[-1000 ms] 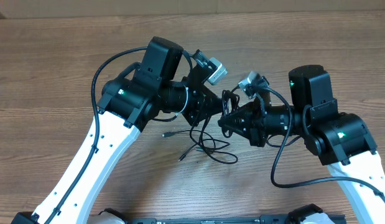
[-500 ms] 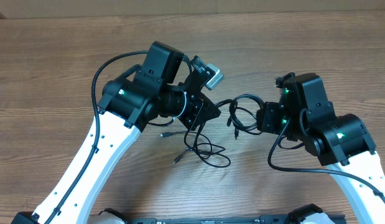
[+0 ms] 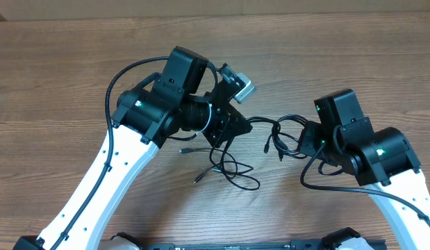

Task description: Untangle cables

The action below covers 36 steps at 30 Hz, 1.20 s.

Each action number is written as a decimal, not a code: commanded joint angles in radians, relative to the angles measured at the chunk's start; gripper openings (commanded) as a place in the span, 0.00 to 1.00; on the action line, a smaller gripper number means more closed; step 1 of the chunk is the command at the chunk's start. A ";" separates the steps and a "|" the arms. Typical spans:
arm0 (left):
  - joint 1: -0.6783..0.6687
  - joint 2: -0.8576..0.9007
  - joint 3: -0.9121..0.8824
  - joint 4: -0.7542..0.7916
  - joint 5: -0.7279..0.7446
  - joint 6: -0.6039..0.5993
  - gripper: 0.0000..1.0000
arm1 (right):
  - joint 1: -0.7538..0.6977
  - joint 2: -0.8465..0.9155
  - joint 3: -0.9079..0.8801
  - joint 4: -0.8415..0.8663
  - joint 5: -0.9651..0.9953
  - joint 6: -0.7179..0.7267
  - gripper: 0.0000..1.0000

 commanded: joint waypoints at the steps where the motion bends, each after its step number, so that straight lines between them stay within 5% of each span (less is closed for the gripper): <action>1: 0.030 -0.049 0.017 0.033 0.123 0.104 0.04 | -0.011 -0.001 0.009 -0.020 0.132 0.030 0.04; 15: 0.324 -0.179 0.017 0.060 0.243 0.096 0.04 | -0.011 -0.001 0.009 -0.005 0.135 0.030 0.04; 29: 0.346 -0.179 0.017 0.048 0.222 0.097 0.04 | -0.011 -0.002 0.009 0.000 0.137 0.029 0.04; 32: 0.368 -0.179 0.017 0.048 0.222 0.097 0.04 | -0.011 -0.001 0.009 0.000 0.151 0.030 0.16; 33: 0.380 -0.179 0.017 0.047 0.223 0.097 0.04 | -0.011 -0.001 0.009 0.001 0.159 0.029 0.27; 36: 0.424 -0.179 0.017 0.047 0.224 0.097 0.04 | -0.011 -0.002 0.009 0.000 0.170 0.026 0.32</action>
